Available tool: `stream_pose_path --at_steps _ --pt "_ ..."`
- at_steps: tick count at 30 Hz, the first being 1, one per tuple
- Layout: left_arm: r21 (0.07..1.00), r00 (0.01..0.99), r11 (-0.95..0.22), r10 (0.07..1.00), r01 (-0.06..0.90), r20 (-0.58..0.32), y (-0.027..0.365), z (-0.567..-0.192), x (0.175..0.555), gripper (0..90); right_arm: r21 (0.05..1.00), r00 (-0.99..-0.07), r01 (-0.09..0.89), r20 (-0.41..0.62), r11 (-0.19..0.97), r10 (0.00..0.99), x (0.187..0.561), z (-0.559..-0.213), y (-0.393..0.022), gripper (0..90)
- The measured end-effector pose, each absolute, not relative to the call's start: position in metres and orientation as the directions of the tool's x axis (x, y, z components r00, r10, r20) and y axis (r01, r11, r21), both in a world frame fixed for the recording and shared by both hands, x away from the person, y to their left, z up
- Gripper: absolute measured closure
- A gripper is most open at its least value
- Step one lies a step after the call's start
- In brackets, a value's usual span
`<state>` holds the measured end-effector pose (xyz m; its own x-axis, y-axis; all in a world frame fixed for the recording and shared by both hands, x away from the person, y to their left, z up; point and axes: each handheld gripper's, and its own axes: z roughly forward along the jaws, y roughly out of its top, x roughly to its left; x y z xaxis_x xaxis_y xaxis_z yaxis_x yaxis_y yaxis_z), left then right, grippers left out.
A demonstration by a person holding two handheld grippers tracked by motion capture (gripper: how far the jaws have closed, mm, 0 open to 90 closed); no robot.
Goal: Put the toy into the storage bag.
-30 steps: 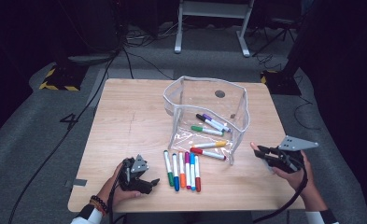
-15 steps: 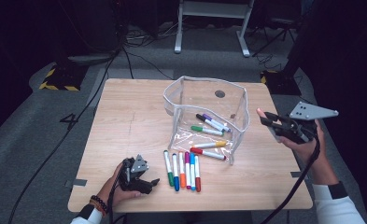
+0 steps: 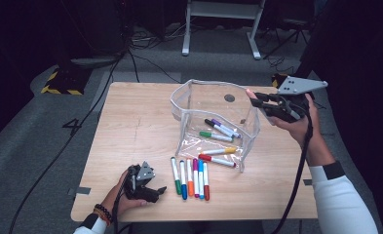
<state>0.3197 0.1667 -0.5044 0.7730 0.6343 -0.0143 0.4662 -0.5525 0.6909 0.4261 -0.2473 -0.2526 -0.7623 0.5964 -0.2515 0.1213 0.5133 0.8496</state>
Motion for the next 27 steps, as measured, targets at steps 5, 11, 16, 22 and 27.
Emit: stream_pose_path --at_steps 5,11,16,22,27 --pt "0.691 0.773 -0.553 0.635 0.466 -0.014 0.167 -0.504 0.32 15.7 0.843 -0.779 0.128 -0.241 0.522 0.579 0.442 -0.248 -0.221 74.8" --pt "0.691 0.773 -0.553 0.634 0.466 -0.013 0.167 -0.504 0.32 15.7 0.8 -0.812 0.154 -0.233 0.581 0.536 0.458 -0.26 -0.188 74.8" --pt "0.691 0.773 -0.552 0.634 0.466 -0.015 0.167 -0.504 0.32 15.7 0.733 -0.844 0.205 -0.202 0.648 0.496 0.471 -0.278 -0.168 74.8" --pt "0.691 0.774 -0.554 0.633 0.465 -0.013 0.167 -0.504 0.32 15.6 0.653 -0.858 0.268 -0.173 0.709 0.484 0.484 -0.295 -0.158 74.9" --pt "0.691 0.774 -0.553 0.633 0.465 -0.014 0.167 -0.504 0.32 15.6 0.578 -0.869 0.313 -0.145 0.753 0.473 0.491 -0.308 -0.158 74.8"
